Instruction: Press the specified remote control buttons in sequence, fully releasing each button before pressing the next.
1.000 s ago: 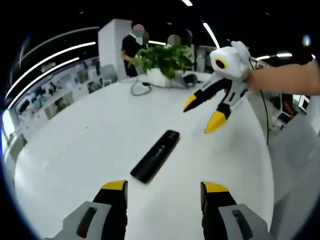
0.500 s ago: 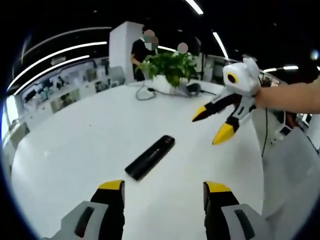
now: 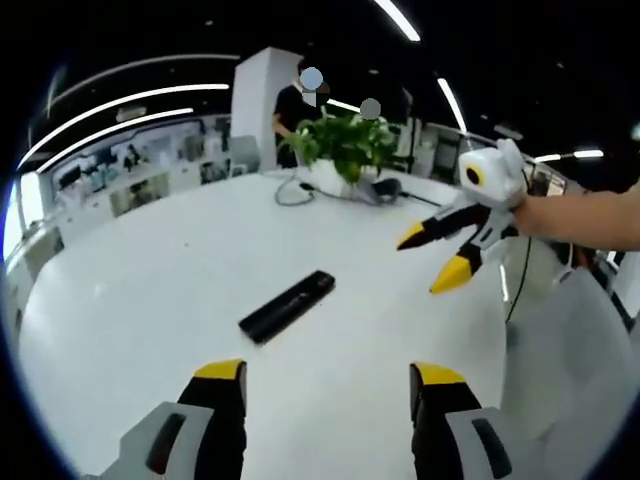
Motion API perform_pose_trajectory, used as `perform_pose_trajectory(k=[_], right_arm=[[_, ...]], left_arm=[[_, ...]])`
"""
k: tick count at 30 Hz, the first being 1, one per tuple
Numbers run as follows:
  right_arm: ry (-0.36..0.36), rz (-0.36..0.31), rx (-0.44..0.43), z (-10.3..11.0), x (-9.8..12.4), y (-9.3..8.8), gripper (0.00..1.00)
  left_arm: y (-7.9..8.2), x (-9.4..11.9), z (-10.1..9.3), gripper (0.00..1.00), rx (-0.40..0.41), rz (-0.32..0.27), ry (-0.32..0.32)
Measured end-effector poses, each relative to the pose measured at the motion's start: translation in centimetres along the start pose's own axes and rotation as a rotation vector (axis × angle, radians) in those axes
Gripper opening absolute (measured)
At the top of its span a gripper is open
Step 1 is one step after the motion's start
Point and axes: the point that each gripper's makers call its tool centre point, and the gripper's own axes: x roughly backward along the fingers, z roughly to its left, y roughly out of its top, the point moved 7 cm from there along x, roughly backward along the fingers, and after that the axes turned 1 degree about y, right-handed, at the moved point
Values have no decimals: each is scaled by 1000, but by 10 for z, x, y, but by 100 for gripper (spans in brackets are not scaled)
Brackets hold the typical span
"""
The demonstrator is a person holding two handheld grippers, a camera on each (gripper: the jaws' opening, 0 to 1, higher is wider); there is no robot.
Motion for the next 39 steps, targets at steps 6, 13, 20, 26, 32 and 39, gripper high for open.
perform_pose_trajectory(k=[6,13,20,26,32,39], right_arm=[[-14,-14,-19,6,10,-4,59],[-13,-28,-37,22,21,-10,63],[-11,-39,-77,33,32,-21,66],[-17,-69,-108,44,43,-26,67],[-39,-96,-111,52,55,-29,69],[-54,-103,-119,59,61,-34,71]], left_arm=[[0,9,-7,69,16,-20,8],[-9,20,-16,70,41,-36,11],[-19,35,-26,73,57,-41,15],[-21,52,-32,74,118,-89,34],[-26,66,-36,75,157,-128,50],[-39,71,-45,76,195,-130,54]])
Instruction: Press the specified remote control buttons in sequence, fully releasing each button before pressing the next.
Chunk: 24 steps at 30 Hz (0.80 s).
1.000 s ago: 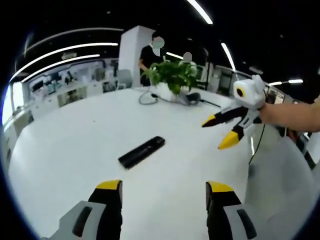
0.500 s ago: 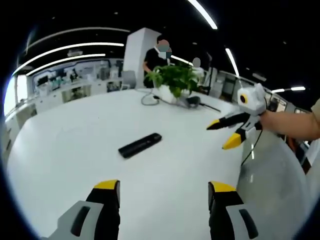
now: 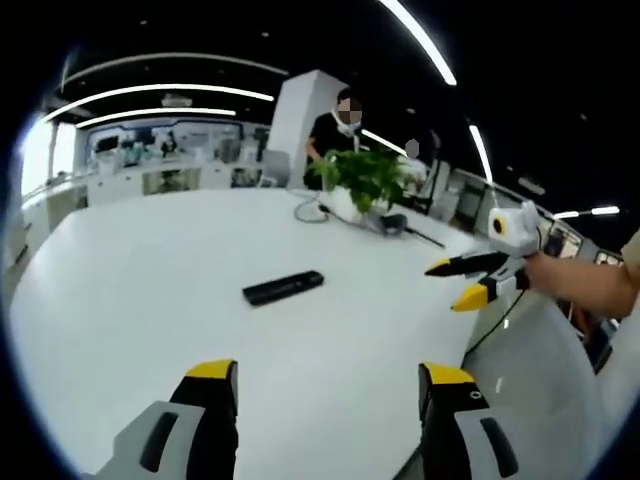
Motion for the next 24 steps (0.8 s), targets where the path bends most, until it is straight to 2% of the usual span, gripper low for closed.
perform_pose_trajectory(k=[5,16,24], right_arm=[[-6,-11,-9,4,4,-3,71],[-6,-1,-4,15,7,-9,73],[-4,-31,-7,18,14,-4,74]], left_arm=[[-5,5,-6,76,-1,3,-4],[-7,10,-10,79,24,-16,11],[-4,14,-16,84,15,-26,13]])
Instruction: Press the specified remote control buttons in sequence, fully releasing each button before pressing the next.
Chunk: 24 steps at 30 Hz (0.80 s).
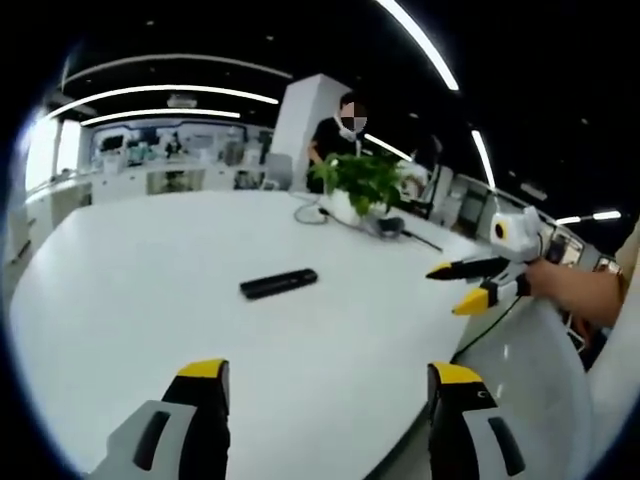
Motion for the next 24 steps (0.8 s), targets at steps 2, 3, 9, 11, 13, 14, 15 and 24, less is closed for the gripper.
perform_pose_trajectory(k=[2,3,9,11,13,14,15,24], right_arm=[[1,-6,2,2,1,1,75],[4,-9,6,3,2,1,75],[18,-16,14,11,3,4,76],[21,-17,20,13,3,5,77],[23,-25,18,14,2,6,77],[25,-32,11,16,2,8,77],[27,-37,8,16,2,9,77],[36,-60,9,25,-1,14,79]], left_arm=[[2,1,-1,84,-1,-4,2],[4,1,-1,84,2,-12,5],[7,2,-6,93,-8,-28,9],[8,3,-8,95,-13,-31,11],[9,5,-9,95,-17,-37,11],[9,5,-10,95,-13,-42,11],[10,6,-10,95,-12,-41,11],[11,16,-12,96,0,-56,20]])
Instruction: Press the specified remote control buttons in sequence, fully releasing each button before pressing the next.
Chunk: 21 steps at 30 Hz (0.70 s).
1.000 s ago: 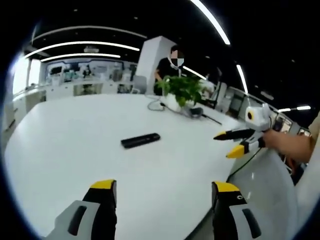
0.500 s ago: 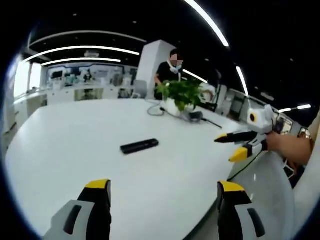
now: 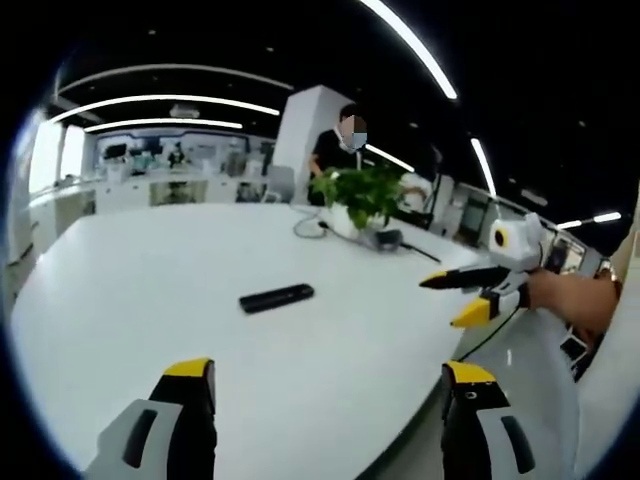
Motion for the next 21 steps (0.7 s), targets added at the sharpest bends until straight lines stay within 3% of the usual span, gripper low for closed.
perform_pose_trajectory(k=[21], right_arm=[[-21,30,-6,-1,-2,-13,79]], left_arm=[[-11,-5,0,96,-45,34,26]])
